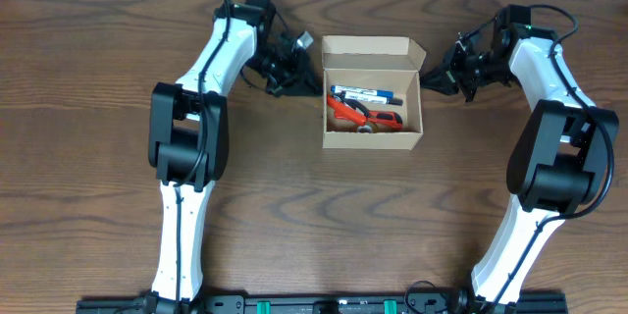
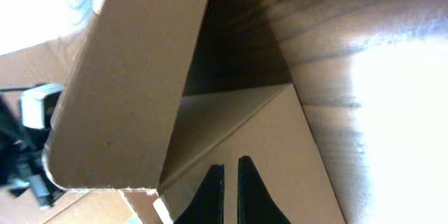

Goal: Pack container

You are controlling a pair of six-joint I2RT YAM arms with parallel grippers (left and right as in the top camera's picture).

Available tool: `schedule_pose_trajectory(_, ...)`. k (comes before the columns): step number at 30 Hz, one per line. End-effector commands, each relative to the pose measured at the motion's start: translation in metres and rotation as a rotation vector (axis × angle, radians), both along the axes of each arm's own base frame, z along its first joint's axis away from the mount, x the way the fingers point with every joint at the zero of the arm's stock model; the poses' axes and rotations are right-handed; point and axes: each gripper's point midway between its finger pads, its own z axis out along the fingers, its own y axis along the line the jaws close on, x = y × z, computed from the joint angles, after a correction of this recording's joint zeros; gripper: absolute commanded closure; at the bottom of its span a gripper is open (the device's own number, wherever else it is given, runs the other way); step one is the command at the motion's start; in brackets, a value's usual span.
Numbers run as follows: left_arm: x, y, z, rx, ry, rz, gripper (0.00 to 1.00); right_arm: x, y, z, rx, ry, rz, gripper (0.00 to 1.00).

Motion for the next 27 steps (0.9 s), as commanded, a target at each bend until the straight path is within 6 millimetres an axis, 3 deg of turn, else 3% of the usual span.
schedule_pose_trajectory(1,0.028,0.026,0.008,0.088,-0.116,0.030,0.94,0.008,-0.008,-0.004,-0.013,-0.008,-0.026,0.98)
schedule_pose_trajectory(5,0.041,0.049,0.007,0.138,-0.135,0.079,0.94,0.015,-0.021,-0.004,-0.020,-0.024,-0.066,0.98)
schedule_pose_trajectory(9,0.044,0.060,0.006,0.143,-0.126,0.099,0.94,0.019,-0.027,-0.006,-0.020,-0.036,-0.082,0.98)
schedule_pose_trajectory(17,0.049,0.053,0.009,0.114,-0.131,0.119,0.94,0.048,-0.013,-0.003,0.132,-0.098,-0.126,0.98)
schedule_pose_trajectory(24,0.051,0.046,0.008,0.081,-0.110,0.134,0.94,0.049,0.004,-0.028,0.164,-0.060,-0.101,0.99)
schedule_pose_trajectory(27,0.049,0.040,0.007,0.056,-0.095,0.126,0.94,0.052,0.016,-0.028,0.211,-0.063,-0.090,0.98)
